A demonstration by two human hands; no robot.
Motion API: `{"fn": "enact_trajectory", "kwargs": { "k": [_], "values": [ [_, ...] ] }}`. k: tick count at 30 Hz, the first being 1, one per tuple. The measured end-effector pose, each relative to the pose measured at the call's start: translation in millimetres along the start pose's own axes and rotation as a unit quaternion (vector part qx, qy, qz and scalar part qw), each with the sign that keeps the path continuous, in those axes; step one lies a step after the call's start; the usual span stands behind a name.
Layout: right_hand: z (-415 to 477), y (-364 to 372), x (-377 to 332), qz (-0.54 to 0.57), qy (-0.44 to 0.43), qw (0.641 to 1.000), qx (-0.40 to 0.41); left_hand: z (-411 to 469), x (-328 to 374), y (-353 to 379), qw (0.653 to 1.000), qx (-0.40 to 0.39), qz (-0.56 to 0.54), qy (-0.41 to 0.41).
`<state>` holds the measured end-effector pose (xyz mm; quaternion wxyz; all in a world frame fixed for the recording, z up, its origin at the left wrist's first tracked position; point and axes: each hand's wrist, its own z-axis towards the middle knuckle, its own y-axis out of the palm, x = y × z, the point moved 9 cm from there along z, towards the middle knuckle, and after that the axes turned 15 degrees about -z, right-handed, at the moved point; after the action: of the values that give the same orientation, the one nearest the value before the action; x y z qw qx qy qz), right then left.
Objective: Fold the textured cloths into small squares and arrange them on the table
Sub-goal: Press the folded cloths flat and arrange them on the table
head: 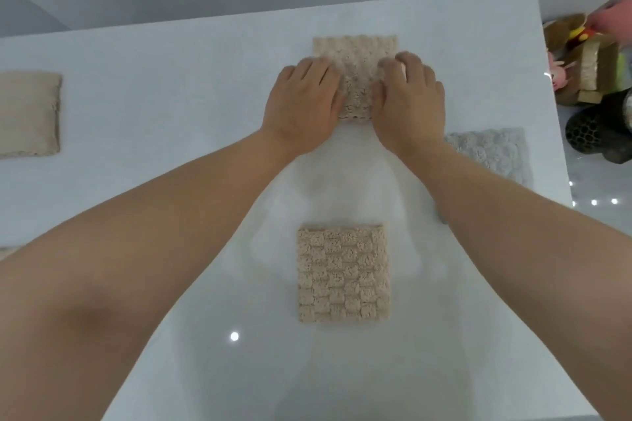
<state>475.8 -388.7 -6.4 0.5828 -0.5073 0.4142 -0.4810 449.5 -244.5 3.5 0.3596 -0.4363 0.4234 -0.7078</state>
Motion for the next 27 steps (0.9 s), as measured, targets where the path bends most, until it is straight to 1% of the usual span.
{"fn": "enact_trajectory", "kwargs": {
  "k": [1, 2, 5, 8, 12, 14, 19, 23, 25, 27],
  "values": [
    [11, 3, -1, 0.006, -0.005, 1.0, -0.022, 9, -2, 3, 1.0, -0.001, -0.022, -0.014],
    [22, 8, -3, 0.012, -0.015, 0.999, -0.051, 19, -5, 11, 0.998, -0.022, -0.045, -0.038],
    [44, 33, -9, 0.007, -0.055, 0.99, -0.131, 35, -20, 41, 0.985, -0.102, -0.08, -0.114],
    [45, 62, -7, -0.016, -0.067, 0.978, -0.196, 34, -31, 66, 0.977, -0.135, -0.087, -0.143],
    [38, 74, -2, -0.008, -0.014, 0.981, -0.196, 26, -36, 77, 0.971, -0.125, -0.101, -0.176],
    [37, 73, -1, -0.004, -0.003, 0.982, -0.188, 25, -36, 76, 0.971, -0.13, -0.094, -0.176],
    [40, 73, 4, -0.025, -0.052, 0.979, -0.194, 25, -45, 75, 0.976, -0.183, -0.039, -0.115],
    [39, 76, 3, -0.031, -0.053, 0.975, -0.212, 24, -44, 77, 0.97, -0.203, -0.031, -0.127],
    [42, 76, 4, -0.028, -0.062, 0.97, -0.234, 26, -43, 79, 0.963, -0.229, -0.03, -0.14],
    [49, 72, 5, -0.013, -0.089, 0.959, -0.268, 30, -45, 75, 0.953, -0.251, -0.04, -0.163]
  ]
}}
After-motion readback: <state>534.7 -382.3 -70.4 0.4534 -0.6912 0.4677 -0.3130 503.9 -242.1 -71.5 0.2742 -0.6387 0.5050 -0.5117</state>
